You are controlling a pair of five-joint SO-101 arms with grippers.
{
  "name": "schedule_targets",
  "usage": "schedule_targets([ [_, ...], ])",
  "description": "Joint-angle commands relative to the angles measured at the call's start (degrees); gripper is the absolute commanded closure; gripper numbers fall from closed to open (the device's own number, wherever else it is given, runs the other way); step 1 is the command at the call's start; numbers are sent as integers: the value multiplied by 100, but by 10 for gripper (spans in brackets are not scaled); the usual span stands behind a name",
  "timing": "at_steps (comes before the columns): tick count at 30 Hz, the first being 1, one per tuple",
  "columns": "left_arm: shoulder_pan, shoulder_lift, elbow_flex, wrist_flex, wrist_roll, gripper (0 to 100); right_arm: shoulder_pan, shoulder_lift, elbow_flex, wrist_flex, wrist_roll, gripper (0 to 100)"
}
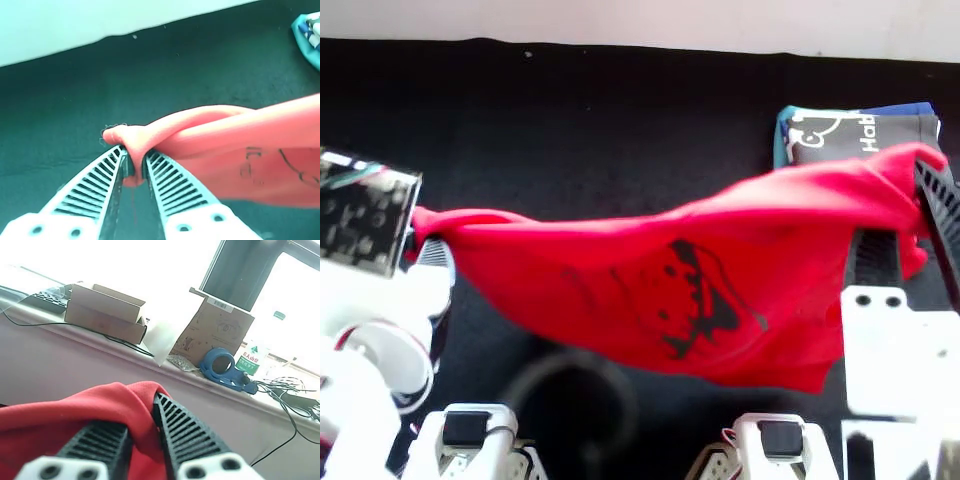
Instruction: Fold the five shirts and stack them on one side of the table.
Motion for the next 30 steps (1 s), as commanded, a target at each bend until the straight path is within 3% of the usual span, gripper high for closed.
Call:
schedule_targets([
  [1, -84, -84, -198, 0, 53, 992, 75, -13, -418, 198, 62, 992],
  [15, -145, -646, -66, 35, 53, 992, 40, 66, -901, 444, 44, 992],
  [21, -910, -646, 716, 0, 18, 992, -136, 312, 75, 321, 44, 992],
  [30, -919, -119, 1552, -888, 18, 992, -541, 303, 2668, -1288, 62, 992],
])
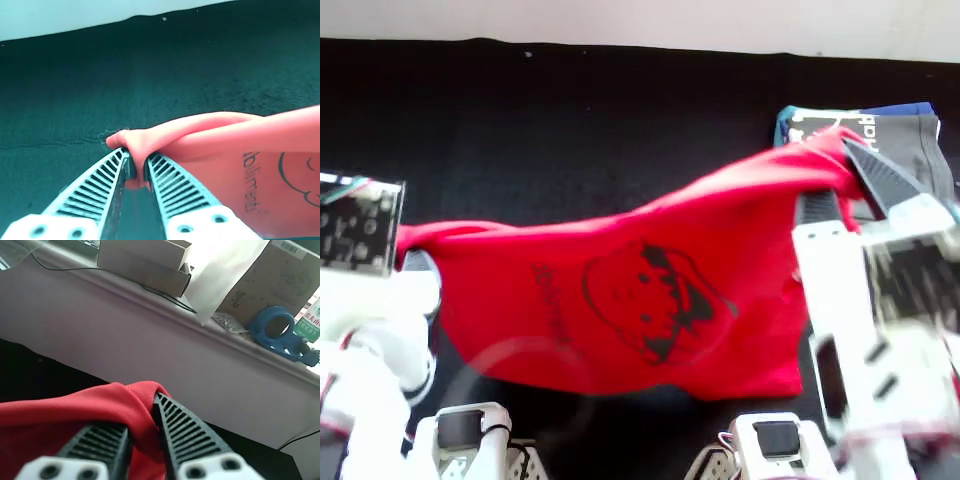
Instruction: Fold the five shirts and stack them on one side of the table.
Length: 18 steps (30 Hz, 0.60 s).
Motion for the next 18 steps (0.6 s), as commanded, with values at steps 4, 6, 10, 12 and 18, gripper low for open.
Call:
schedule_targets([
  [4, -57, 1323, -136, -976, 26, 992, -31, 154, 1604, -1578, 70, 992],
  [6, 31, 1912, -488, -1213, 26, 992, -22, 163, 1886, -2132, 79, 992],
  [10, 286, 3178, -1429, -1213, 26, 992, -22, 488, 2070, -2527, 79, 992],
  [12, 286, 3767, -1815, -1257, 18, 992, -4, 804, 2062, -2536, 79, 992],
  [18, 286, 5147, -2993, -1257, 18, 992, 242, 1604, 2062, -2985, 53, 992],
])
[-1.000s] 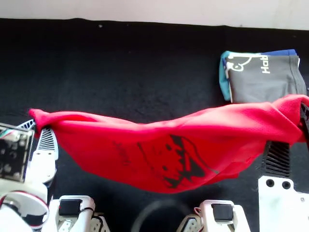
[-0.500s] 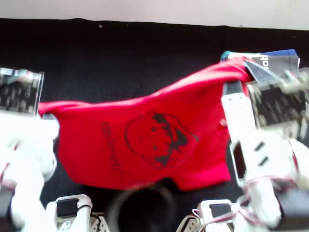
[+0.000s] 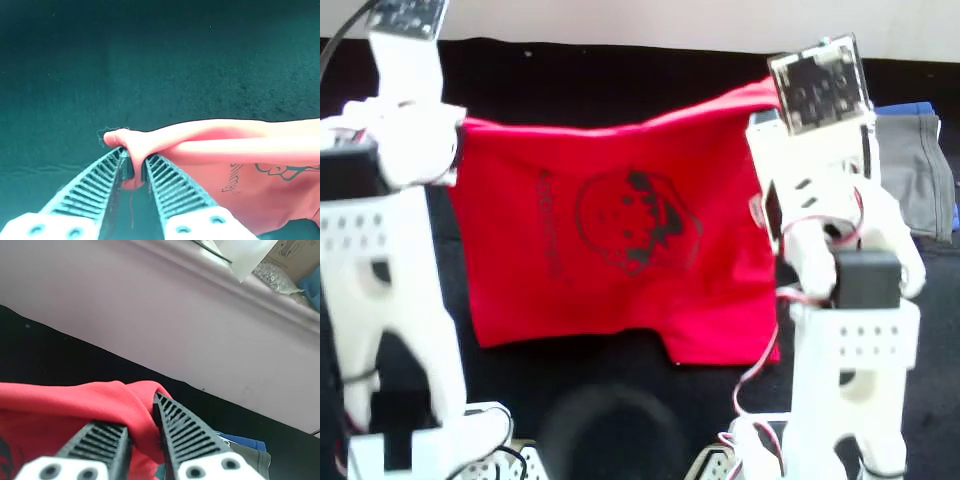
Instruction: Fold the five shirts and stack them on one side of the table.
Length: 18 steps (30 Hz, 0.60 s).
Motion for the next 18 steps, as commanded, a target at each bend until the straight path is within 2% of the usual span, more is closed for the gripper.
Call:
schedule_targets([
  [1, 66, 567, -831, -123, 18, 992, 163, 321, -22, -453, 53, 992],
  [9, 48, 1798, -1349, -237, 18, 992, 163, 1182, -13, -646, 53, 992],
  [18, 48, 2809, -1349, -1213, 44, 992, 145, 2668, -251, -804, 53, 992],
])
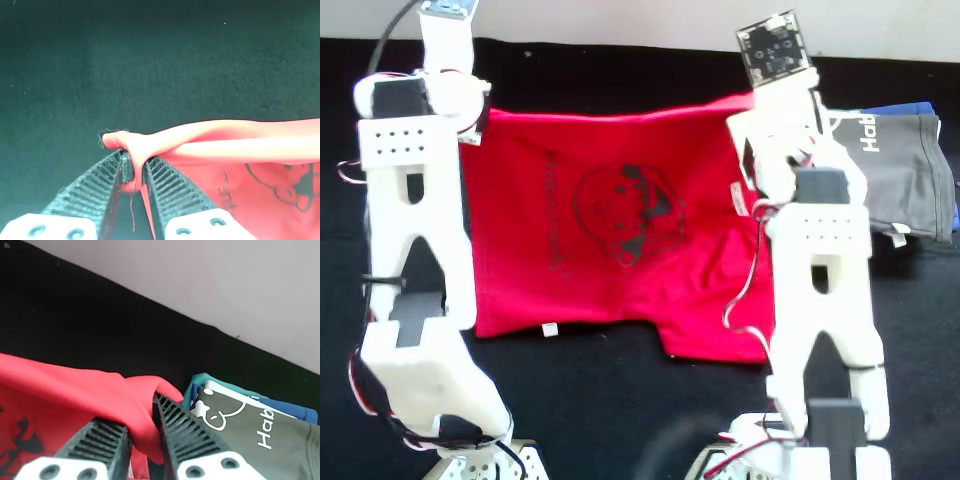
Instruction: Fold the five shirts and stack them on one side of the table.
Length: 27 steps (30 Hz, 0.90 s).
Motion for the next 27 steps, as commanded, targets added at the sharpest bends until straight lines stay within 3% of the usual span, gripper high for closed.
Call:
schedule_targets([
  [1, 48, 180, -242, -325, 35, 992, 57, 374, -268, -127, 53, 992],
  [7, 48, 769, -224, -299, 35, 992, 40, 796, -233, -84, 44, 992],
  [13, 75, 1332, -224, 158, 35, 992, -154, 963, -163, 752, 44, 992],
  [27, 75, 1437, -251, 2251, 9, 992, -154, 602, -136, 2870, 44, 992],
])
